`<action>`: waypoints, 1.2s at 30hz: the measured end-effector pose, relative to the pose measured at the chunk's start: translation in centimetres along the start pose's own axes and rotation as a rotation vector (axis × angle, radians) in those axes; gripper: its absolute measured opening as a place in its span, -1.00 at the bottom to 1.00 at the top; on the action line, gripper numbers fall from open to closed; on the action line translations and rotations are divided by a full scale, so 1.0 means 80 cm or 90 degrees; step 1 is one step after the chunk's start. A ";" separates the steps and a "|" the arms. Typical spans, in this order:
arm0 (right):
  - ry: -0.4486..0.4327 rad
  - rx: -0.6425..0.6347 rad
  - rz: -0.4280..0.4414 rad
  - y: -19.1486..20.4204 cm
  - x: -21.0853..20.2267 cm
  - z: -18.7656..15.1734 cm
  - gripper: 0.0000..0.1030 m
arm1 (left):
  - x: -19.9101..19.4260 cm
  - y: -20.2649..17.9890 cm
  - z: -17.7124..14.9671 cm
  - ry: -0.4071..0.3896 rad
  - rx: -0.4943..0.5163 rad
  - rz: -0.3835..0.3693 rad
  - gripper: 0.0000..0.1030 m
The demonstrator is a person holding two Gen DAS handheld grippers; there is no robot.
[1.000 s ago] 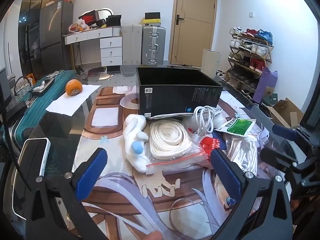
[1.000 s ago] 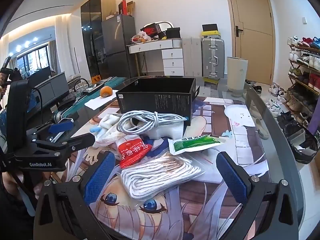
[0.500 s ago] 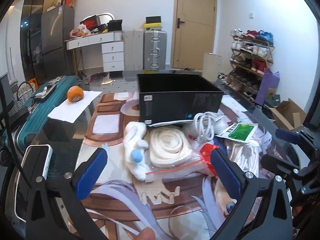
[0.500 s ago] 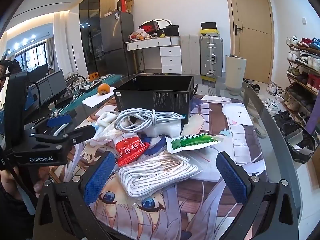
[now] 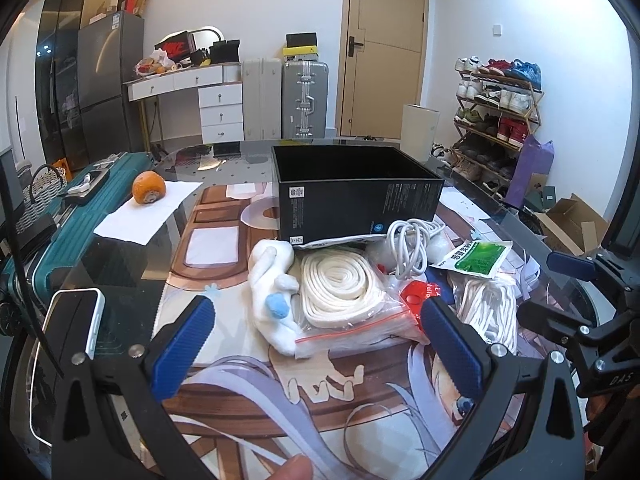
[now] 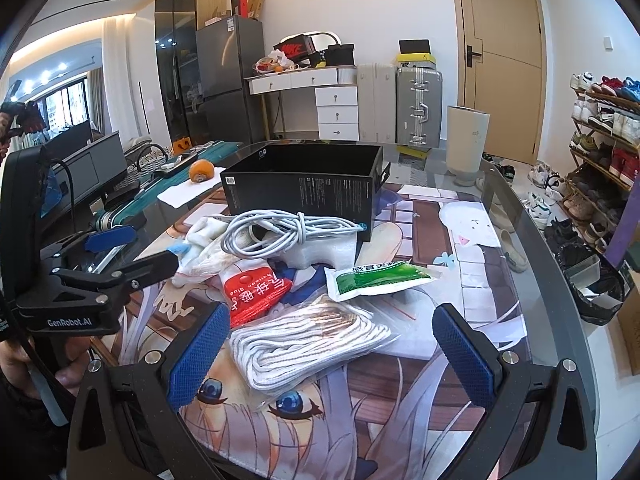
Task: Organize soft objects
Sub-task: 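Move the right tool toward the bagged white rope while the left tool approaches the white plush, then grasp the clear bag of white rope with the right tool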
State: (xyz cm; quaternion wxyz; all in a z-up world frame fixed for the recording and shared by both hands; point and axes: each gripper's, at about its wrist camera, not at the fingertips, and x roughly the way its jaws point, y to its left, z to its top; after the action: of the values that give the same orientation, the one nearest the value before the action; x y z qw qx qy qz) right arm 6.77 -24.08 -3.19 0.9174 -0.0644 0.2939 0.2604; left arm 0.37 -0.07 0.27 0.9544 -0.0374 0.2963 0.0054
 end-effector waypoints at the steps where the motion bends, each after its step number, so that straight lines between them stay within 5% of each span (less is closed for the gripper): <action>1: 0.001 0.000 0.000 0.000 0.001 0.000 0.99 | -0.001 0.001 0.000 -0.001 0.002 0.003 1.00; 36: 0.089 0.078 0.022 0.006 0.047 -0.009 0.99 | 0.013 0.014 -0.005 0.021 -0.002 0.012 1.00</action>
State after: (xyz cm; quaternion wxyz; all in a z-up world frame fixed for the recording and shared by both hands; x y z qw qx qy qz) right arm 8.77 -22.17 -5.93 0.8924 -0.0212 0.3733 0.2525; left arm 1.01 1.05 -0.73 0.9492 -0.0359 0.3124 0.0139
